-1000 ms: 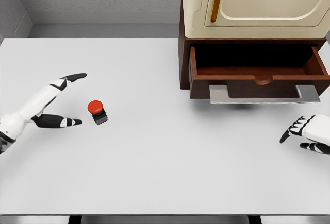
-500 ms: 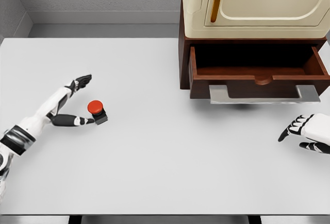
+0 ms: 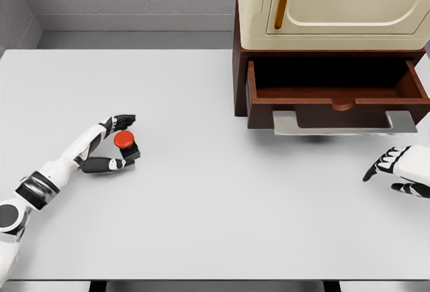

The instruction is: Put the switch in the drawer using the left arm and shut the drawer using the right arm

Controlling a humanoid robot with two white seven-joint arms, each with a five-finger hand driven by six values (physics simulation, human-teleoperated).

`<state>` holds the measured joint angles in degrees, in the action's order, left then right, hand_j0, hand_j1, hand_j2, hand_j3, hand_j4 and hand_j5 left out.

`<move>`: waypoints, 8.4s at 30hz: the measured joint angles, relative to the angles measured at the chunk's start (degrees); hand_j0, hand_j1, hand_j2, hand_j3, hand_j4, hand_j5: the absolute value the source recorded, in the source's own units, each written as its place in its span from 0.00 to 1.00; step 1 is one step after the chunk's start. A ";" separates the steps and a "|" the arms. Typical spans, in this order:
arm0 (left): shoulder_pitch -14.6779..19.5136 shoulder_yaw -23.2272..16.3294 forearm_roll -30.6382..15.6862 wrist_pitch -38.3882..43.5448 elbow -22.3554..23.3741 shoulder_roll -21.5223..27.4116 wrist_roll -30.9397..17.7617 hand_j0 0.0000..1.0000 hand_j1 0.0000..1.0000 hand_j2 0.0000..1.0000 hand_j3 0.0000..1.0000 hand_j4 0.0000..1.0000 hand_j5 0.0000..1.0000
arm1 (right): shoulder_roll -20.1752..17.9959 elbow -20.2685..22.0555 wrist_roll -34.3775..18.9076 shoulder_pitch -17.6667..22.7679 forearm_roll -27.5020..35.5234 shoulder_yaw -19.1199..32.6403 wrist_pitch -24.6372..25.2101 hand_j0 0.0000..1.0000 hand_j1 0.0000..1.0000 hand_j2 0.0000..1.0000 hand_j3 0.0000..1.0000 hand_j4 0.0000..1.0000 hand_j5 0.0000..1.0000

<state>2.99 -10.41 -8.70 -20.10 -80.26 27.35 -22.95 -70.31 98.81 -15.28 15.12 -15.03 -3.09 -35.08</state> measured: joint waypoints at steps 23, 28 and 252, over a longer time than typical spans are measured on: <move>-0.97 -0.13 0.37 -1.02 -0.87 -0.38 0.01 0.51 0.51 0.51 0.51 0.51 0.51 | 0.07 -0.24 -0.02 -0.26 0.00 0.01 0.00 0.66 0.66 0.66 0.66 0.66 0.66; -0.97 -0.08 0.31 -1.01 -2.08 -0.08 0.00 0.49 0.49 0.49 0.49 0.49 0.49 | 0.06 -0.22 -0.01 -0.26 0.00 0.01 0.00 0.66 0.66 0.66 0.66 0.66 0.66; 3.51 23.06 30.55 -15.07 -12.92 3.46 -12.08 1.00 1.00 1.00 1.00 1.00 1.00 | 7.47 -10.66 -0.52 -11.43 -4.45 -1.21 -0.03 0.78 0.78 0.78 0.78 0.78 0.78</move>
<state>6.50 12.65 21.85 -35.17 -93.18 30.81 -35.03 -62.84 88.16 -15.80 3.69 -19.48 -4.30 -35.10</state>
